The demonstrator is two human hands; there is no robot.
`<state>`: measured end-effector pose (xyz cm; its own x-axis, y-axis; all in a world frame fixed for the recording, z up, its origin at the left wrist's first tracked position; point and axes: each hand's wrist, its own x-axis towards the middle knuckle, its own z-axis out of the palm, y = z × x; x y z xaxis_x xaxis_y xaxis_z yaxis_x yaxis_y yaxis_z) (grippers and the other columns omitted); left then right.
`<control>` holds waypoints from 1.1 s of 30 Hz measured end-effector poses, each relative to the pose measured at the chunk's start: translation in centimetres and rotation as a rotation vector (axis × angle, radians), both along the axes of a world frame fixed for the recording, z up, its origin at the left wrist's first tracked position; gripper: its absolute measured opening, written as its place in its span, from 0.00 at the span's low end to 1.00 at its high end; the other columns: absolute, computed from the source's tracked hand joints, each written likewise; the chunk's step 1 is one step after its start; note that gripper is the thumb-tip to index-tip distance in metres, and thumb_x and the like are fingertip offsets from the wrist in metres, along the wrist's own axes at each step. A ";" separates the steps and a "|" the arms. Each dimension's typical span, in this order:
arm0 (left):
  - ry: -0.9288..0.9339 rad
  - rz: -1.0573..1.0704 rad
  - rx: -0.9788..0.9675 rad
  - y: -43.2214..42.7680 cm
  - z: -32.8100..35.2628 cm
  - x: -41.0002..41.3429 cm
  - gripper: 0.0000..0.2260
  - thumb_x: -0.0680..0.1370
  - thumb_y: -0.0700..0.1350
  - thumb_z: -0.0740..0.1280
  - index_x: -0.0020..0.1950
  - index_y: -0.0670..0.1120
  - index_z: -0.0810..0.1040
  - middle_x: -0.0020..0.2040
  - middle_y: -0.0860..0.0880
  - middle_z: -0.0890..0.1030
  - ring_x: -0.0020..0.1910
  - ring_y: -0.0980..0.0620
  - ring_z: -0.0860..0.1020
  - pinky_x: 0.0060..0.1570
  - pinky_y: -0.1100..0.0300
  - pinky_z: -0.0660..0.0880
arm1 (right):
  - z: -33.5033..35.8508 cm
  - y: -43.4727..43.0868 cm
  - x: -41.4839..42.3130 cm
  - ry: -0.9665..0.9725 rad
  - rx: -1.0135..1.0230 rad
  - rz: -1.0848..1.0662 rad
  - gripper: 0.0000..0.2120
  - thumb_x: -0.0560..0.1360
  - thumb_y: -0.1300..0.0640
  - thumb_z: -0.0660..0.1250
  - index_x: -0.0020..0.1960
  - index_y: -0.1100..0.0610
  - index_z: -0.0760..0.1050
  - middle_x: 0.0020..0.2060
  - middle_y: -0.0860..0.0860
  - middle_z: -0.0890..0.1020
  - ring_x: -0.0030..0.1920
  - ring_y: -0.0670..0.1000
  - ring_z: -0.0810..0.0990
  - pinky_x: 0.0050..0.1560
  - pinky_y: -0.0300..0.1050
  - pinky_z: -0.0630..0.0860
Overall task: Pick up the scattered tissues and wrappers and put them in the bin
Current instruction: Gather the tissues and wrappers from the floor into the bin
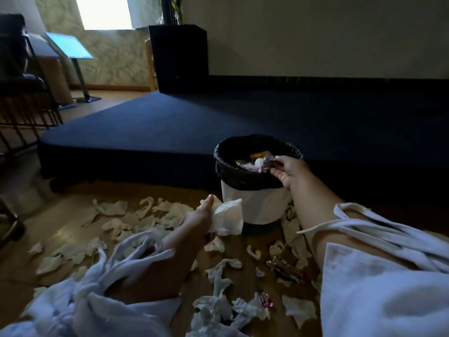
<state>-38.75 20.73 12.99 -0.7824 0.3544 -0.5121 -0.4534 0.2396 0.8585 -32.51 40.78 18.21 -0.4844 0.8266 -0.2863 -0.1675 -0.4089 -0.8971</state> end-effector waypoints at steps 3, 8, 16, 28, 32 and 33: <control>-0.056 0.000 -0.005 0.6 -0.4 -0.1 0.26 0.73 0.62 0.65 0.54 0.40 0.73 0.36 0.44 0.75 0.31 0.50 0.74 0.26 0.60 0.70 | -0.5 -0.4 0.5 -0.001 0.007 0.032 0.15 0.78 0.62 0.59 0.63 0.68 0.68 0.61 0.64 0.72 0.57 0.59 0.75 0.61 0.49 0.71; -0.069 -0.073 0.063 2.5 -0.6 -1.2 0.28 0.71 0.64 0.66 0.55 0.40 0.74 0.39 0.44 0.77 0.35 0.49 0.76 0.40 0.57 0.77 | -1.8 -0.1 2.4 -0.362 0.406 0.037 0.16 0.77 0.62 0.58 0.63 0.64 0.71 0.45 0.57 0.78 0.43 0.55 0.78 0.60 0.53 0.74; -0.074 -0.072 0.406 8.4 3.3 -2.9 0.13 0.80 0.44 0.61 0.63 0.43 0.67 0.41 0.47 0.72 0.36 0.53 0.73 0.22 0.67 0.75 | -4.3 2.7 3.7 -1.050 1.214 0.524 0.29 0.77 0.60 0.55 0.76 0.55 0.50 0.76 0.49 0.51 0.76 0.53 0.44 0.75 0.56 0.50; 0.082 -0.083 0.407 17.3 7.7 -3.1 0.29 0.78 0.61 0.57 0.72 0.45 0.60 0.71 0.43 0.66 0.70 0.41 0.66 0.60 0.46 0.72 | -5.8 1.6 4.3 -0.991 1.168 0.464 0.30 0.77 0.60 0.54 0.76 0.50 0.48 0.76 0.44 0.47 0.75 0.51 0.53 0.71 0.48 0.56; 0.094 -0.088 0.377 17.7 6.6 -3.5 0.26 0.78 0.55 0.62 0.71 0.44 0.62 0.66 0.45 0.70 0.67 0.43 0.70 0.53 0.47 0.76 | -6.1 1.5 4.3 -1.006 1.184 0.459 0.30 0.78 0.60 0.53 0.76 0.49 0.46 0.76 0.42 0.45 0.74 0.52 0.54 0.70 0.50 0.57; 0.100 -0.116 0.346 17.6 6.5 -3.3 0.24 0.79 0.53 0.59 0.72 0.43 0.62 0.69 0.44 0.69 0.67 0.43 0.70 0.56 0.50 0.74 | -6.1 1.6 4.3 -1.000 1.180 0.447 0.30 0.78 0.60 0.53 0.76 0.49 0.46 0.76 0.42 0.46 0.74 0.51 0.55 0.70 0.50 0.57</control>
